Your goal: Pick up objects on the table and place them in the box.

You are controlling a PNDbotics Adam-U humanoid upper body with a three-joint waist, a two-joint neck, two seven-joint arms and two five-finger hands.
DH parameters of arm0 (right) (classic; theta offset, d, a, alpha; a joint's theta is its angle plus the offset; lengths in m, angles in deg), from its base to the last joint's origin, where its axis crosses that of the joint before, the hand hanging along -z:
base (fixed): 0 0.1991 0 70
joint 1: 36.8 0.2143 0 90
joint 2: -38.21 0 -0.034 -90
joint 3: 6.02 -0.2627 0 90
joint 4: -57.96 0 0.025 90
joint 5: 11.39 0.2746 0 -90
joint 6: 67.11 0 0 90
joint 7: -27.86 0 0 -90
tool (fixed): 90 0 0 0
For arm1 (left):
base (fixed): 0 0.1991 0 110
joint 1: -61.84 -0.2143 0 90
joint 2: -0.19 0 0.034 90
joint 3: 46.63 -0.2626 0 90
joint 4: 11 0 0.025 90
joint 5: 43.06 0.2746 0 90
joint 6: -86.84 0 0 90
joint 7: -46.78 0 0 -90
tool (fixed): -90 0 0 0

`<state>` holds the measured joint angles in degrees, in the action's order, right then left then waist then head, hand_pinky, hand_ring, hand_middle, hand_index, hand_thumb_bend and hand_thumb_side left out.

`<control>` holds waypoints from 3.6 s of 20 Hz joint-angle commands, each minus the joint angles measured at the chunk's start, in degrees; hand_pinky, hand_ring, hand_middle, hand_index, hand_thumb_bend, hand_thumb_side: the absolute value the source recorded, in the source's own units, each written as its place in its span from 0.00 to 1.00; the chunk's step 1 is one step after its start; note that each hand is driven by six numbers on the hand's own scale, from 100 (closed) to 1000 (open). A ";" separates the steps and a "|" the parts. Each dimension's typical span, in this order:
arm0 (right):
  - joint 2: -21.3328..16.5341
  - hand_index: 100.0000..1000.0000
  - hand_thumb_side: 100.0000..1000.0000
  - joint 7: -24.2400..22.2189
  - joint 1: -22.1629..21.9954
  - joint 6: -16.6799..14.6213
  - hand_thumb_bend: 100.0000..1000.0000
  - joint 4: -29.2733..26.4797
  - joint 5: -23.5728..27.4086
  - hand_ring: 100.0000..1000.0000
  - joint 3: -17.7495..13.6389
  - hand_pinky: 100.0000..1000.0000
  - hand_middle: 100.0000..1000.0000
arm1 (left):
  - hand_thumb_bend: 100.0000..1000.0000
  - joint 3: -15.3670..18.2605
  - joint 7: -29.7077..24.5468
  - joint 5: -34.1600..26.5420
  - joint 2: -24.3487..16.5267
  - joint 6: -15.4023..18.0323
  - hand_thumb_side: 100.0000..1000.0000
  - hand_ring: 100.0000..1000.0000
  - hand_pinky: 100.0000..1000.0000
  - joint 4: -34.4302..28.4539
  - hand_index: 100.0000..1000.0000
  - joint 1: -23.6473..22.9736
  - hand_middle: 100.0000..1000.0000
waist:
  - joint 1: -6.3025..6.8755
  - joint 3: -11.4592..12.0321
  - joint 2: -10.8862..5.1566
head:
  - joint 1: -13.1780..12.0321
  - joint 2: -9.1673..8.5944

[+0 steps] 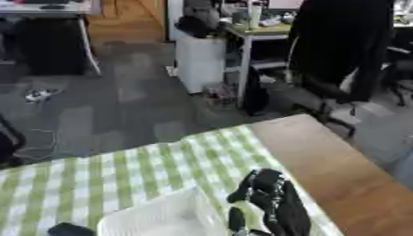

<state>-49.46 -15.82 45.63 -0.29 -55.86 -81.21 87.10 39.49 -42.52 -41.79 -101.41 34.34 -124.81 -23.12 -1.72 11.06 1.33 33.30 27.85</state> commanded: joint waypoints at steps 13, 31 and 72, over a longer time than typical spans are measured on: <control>-0.27 0.43 0.91 1.74 0.44 -0.62 0.00 -0.78 1.24 0.31 -1.50 0.16 0.31 | 0.03 2.19 1.20 4.50 -0.94 -2.93 0.92 0.49 0.44 -0.79 0.74 0.01 0.72 | -0.05 -0.17 -0.35 | -2.50 9.15; -1.10 0.43 0.92 -0.52 -0.48 0.18 0.00 -0.78 2.03 0.31 -1.39 0.16 0.32 | 0.00 1.87 -0.73 20.32 -15.15 -9.85 0.97 0.61 0.57 -0.79 0.82 -0.86 0.79 | 0.41 -0.87 -0.81 | -7.39 16.25; -3.09 0.43 0.95 -5.72 0.80 -0.55 0.00 -0.78 3.33 0.30 -0.22 0.15 0.33 | 0.04 -12.42 -42.18 34.16 -28.10 -24.76 1.00 0.69 0.49 14.05 0.86 21.67 0.77 | 1.75 -3.71 -0.72 | -5.76 11.87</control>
<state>-51.34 -21.48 45.93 -0.60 -55.86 -78.35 87.12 27.24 -82.22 -8.19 -128.64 9.77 -110.96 -2.45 -0.17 7.41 1.09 26.79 40.45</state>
